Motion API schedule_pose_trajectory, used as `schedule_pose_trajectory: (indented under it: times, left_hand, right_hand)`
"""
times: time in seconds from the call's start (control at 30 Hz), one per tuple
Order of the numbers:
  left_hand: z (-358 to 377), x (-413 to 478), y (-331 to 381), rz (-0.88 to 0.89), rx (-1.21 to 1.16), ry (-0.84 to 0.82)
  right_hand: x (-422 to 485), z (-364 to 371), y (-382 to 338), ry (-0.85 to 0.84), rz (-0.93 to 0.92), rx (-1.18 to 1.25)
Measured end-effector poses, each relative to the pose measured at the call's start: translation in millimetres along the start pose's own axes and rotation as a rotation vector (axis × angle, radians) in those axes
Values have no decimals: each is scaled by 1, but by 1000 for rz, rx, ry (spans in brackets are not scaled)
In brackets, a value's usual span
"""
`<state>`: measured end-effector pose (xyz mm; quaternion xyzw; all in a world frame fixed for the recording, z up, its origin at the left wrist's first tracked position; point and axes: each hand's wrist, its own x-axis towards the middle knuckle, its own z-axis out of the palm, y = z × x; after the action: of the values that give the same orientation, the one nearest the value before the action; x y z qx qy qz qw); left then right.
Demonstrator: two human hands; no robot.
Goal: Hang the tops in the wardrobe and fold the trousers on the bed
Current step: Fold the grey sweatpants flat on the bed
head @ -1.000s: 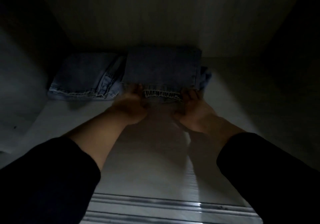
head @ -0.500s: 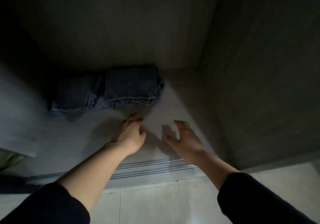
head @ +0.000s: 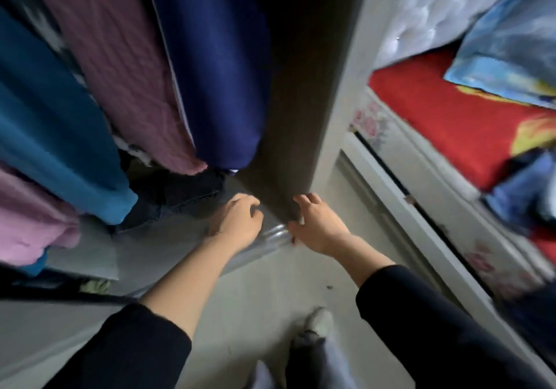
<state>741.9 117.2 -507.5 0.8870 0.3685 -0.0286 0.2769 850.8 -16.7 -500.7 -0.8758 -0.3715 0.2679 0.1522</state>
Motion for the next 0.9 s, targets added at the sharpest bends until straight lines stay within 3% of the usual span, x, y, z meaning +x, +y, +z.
schedule_pose_trajectory:
  times: [0.27,0.63,0.9]
  left_hand:
    - [8,-59,183,211,99,-135]
    - [183,-104,468,483,201,-355]
    - [263,-112,586,548,236,-460]
  right_hand:
    - [-154,-100,113,124,260,84]
    - [-297,-206,360,293,560,223]
    - [-326,-246,487,261,659,285]
